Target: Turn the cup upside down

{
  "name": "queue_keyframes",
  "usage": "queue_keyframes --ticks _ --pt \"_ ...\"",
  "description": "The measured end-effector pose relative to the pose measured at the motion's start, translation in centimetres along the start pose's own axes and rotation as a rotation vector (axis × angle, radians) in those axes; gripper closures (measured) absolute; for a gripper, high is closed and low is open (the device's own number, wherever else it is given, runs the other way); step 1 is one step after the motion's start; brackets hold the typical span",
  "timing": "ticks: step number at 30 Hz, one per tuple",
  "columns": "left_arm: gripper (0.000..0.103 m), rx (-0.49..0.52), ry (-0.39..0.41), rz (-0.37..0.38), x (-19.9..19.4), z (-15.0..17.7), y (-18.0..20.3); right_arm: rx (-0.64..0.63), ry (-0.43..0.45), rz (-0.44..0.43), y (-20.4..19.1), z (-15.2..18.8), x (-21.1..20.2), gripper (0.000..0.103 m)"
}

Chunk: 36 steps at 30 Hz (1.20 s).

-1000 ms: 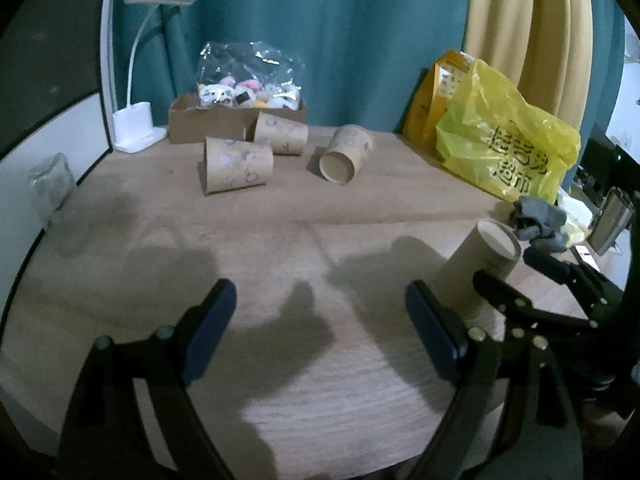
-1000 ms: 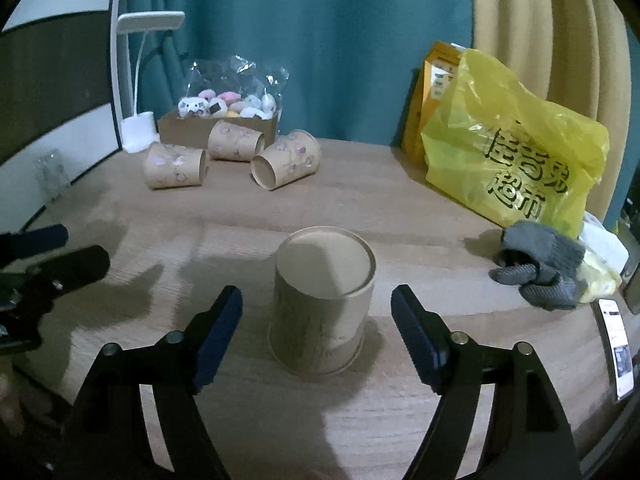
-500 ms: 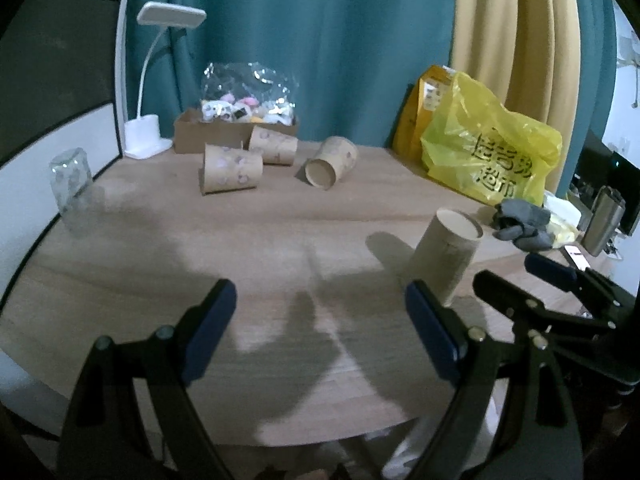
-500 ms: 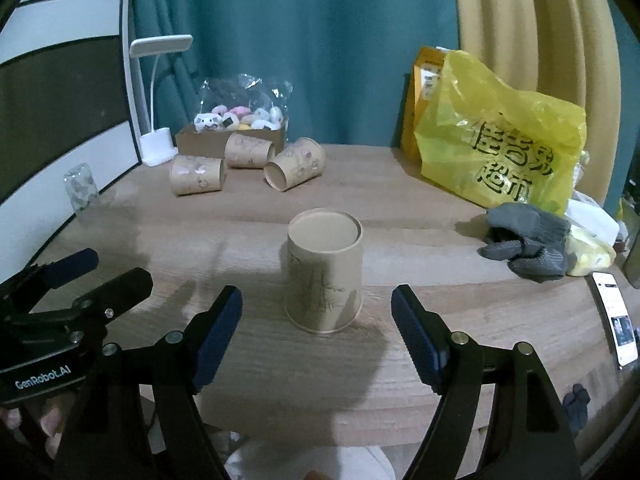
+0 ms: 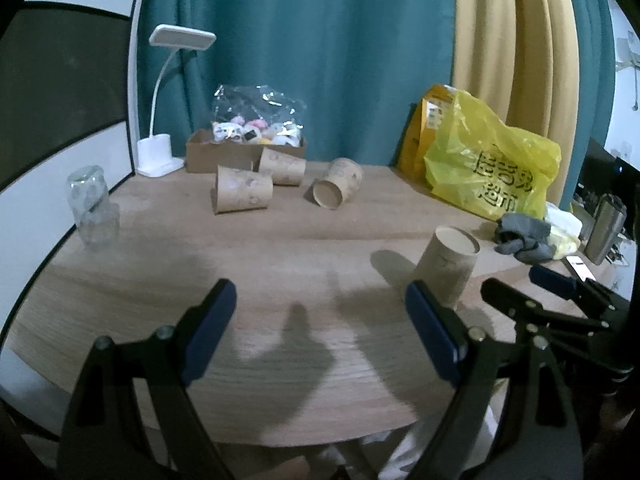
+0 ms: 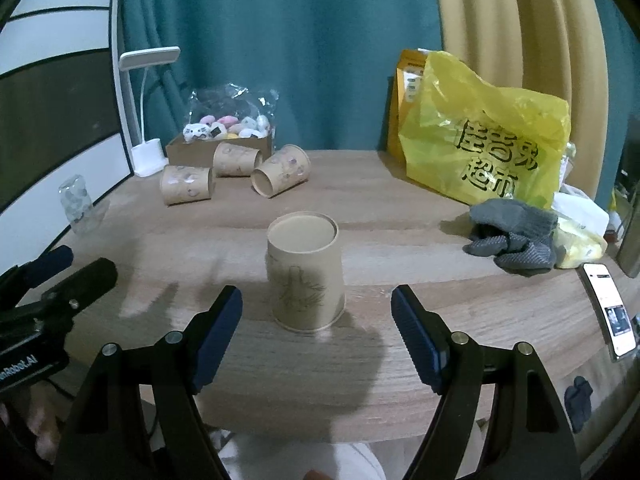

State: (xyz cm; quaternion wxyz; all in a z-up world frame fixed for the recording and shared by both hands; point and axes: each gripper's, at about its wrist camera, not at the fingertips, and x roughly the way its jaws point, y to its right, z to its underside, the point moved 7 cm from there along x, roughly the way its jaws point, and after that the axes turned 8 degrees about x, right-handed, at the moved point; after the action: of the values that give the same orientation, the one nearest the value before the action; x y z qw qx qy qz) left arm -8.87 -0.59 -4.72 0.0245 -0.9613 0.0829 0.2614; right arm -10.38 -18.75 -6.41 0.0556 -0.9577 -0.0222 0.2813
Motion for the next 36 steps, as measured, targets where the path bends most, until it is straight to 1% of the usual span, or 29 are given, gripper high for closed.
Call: queue_keyframes --ticks 13,36 --pt "0.015 0.018 -0.002 0.006 0.33 -0.04 0.01 0.010 0.000 0.009 0.66 -0.18 0.96 0.023" --pt "0.015 0.023 0.002 0.007 0.36 -0.17 0.15 0.015 0.007 0.015 0.85 -0.38 0.81 0.023"
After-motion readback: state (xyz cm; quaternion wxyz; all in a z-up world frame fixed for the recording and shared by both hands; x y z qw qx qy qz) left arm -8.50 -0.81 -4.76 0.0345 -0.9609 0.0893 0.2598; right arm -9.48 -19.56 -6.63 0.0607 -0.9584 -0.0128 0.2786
